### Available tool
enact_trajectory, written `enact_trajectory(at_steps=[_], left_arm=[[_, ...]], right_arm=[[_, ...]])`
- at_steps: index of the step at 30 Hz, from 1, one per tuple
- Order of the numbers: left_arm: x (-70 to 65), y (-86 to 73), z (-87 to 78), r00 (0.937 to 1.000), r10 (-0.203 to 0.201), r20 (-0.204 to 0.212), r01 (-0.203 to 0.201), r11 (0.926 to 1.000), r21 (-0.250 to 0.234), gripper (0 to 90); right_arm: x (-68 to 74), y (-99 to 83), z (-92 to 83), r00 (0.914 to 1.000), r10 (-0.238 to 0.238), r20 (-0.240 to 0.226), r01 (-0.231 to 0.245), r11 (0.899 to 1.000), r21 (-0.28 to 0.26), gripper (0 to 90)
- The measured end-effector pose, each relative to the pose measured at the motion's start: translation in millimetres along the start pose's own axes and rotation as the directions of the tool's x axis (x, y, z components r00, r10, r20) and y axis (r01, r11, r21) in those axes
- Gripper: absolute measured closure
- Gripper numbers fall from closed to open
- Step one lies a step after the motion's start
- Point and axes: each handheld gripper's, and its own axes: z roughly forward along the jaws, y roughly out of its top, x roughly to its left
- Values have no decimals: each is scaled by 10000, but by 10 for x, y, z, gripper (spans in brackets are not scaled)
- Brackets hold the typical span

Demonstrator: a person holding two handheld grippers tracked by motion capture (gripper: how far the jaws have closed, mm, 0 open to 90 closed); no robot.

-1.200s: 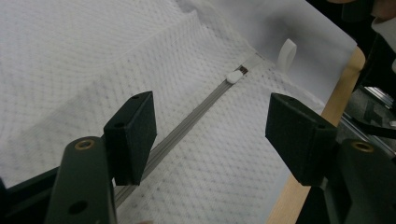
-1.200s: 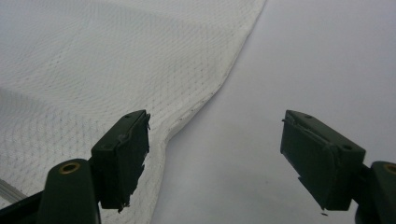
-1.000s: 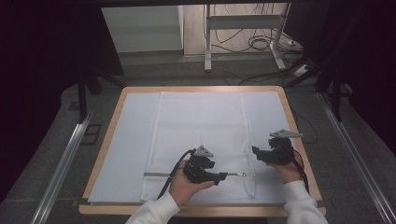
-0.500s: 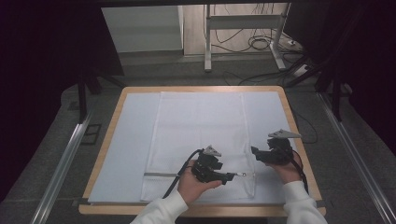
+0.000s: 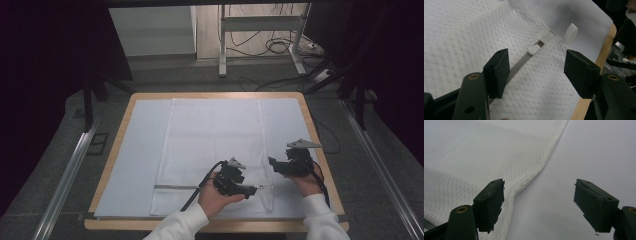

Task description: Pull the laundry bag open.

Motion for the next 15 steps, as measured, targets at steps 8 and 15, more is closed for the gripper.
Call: enact_trajectory(at_steps=[8, 15], left_arm=[[-27, 30, 102, 10000, -1, 99, -1, 9998, 201, 397], [-27, 54, 176, 9998, -138, 169, 132, 9993, 357, 398]], right_arm=[[1, 0, -1, 10000, -5, -18, 5, 10000, 0, 240], [-2, 0, -4, 10000, 12, 4, -12, 10000, -54, 245]])
